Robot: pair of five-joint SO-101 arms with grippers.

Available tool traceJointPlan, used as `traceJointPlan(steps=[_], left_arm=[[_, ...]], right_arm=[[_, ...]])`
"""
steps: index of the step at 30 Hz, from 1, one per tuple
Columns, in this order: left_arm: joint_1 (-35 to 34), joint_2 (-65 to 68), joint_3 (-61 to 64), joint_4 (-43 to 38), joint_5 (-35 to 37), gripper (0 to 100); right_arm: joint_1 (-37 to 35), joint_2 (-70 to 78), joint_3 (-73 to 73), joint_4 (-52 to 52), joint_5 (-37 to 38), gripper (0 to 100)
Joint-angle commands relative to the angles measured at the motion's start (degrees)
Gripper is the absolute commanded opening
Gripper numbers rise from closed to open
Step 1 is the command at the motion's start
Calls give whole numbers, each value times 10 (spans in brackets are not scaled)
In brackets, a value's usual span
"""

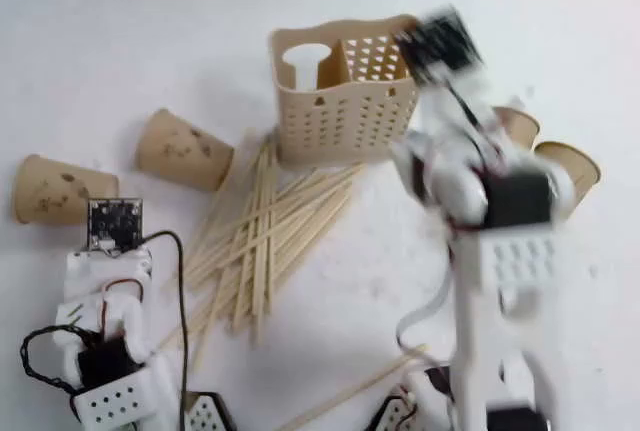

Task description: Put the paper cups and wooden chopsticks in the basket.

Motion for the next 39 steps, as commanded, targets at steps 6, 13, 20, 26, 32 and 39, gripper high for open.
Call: traceJointPlan(steps=[6, 13, 20, 26, 32, 39], left_arm=[[-7, 4, 0, 139, -6, 120], [-7, 3, 0, 175, -7, 117], [-7, 3, 0, 175, -7, 117], [-7, 3, 0, 175, -7, 117], [-7, 3, 0, 175, -7, 117], [-7, 3, 0, 175, -7, 117]], right_arm=[[-100, 308, -300, -31, -11, 170], [-87, 446, -478, -35, -11, 170], [-85, 512, -535, -30, -8, 170], [-64, 524, -537, 16, -11, 170], [-34, 469, -540, 49, -21, 170], [-28, 412, -534, 44, 11, 173]])
